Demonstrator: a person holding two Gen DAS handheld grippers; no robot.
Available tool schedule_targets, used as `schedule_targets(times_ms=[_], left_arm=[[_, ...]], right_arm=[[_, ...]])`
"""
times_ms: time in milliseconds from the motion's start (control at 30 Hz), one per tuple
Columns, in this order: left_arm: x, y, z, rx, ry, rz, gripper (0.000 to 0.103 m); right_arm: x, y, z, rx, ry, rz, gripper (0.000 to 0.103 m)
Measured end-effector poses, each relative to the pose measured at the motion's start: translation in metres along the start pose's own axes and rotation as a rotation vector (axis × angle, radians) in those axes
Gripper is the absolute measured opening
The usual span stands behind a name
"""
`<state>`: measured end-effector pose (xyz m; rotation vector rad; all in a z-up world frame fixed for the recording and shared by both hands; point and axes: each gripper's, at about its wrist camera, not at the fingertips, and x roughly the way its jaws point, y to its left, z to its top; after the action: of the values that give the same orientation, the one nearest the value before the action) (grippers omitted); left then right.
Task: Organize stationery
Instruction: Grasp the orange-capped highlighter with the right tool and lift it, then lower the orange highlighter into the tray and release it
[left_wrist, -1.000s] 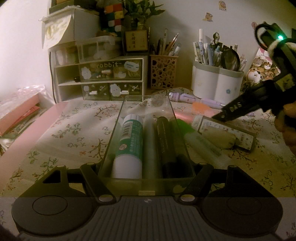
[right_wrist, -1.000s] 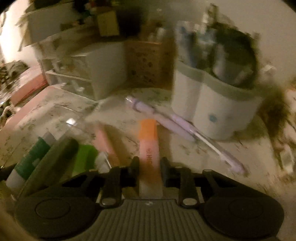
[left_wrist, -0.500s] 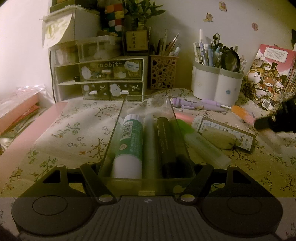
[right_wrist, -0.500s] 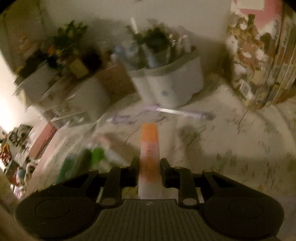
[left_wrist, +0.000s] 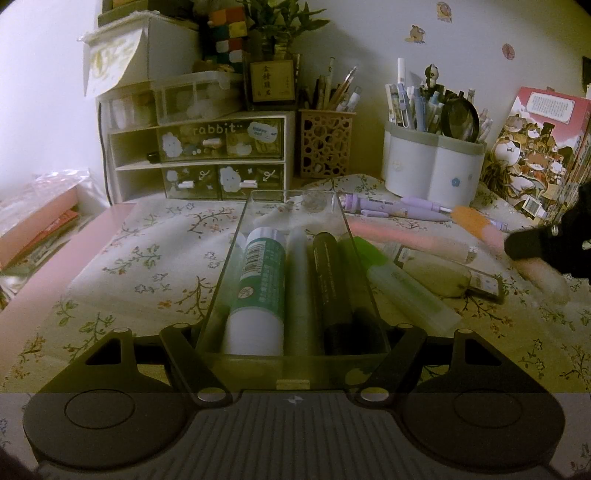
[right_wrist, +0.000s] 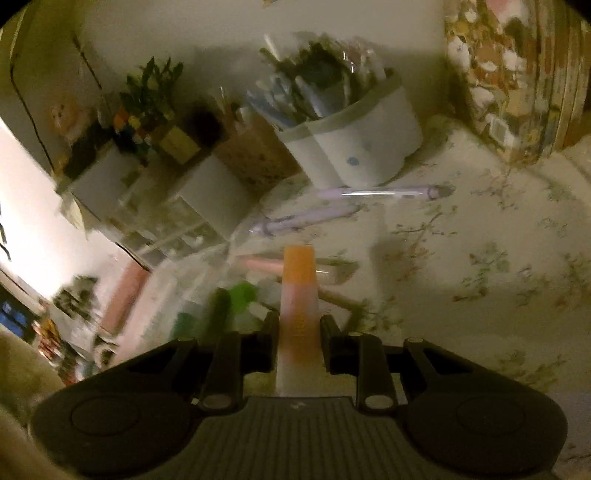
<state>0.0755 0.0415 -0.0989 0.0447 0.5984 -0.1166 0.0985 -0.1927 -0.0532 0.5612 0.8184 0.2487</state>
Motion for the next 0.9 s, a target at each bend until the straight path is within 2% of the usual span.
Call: schedule_targets(times_ms=[500, 900], left_arm=[[0.0, 0.0, 0.0, 0.001, 0.0, 0.001, 0.073], [0.001, -0.001, 0.0, 0.003, 0.0, -0.002, 0.073]], right_arm=[[0.019, 0.033, 0.005, 0.095, 0.052, 0.162, 0.026], [0.032, 0.055, 0.003, 0.091, 0.094, 0.195, 0.026]])
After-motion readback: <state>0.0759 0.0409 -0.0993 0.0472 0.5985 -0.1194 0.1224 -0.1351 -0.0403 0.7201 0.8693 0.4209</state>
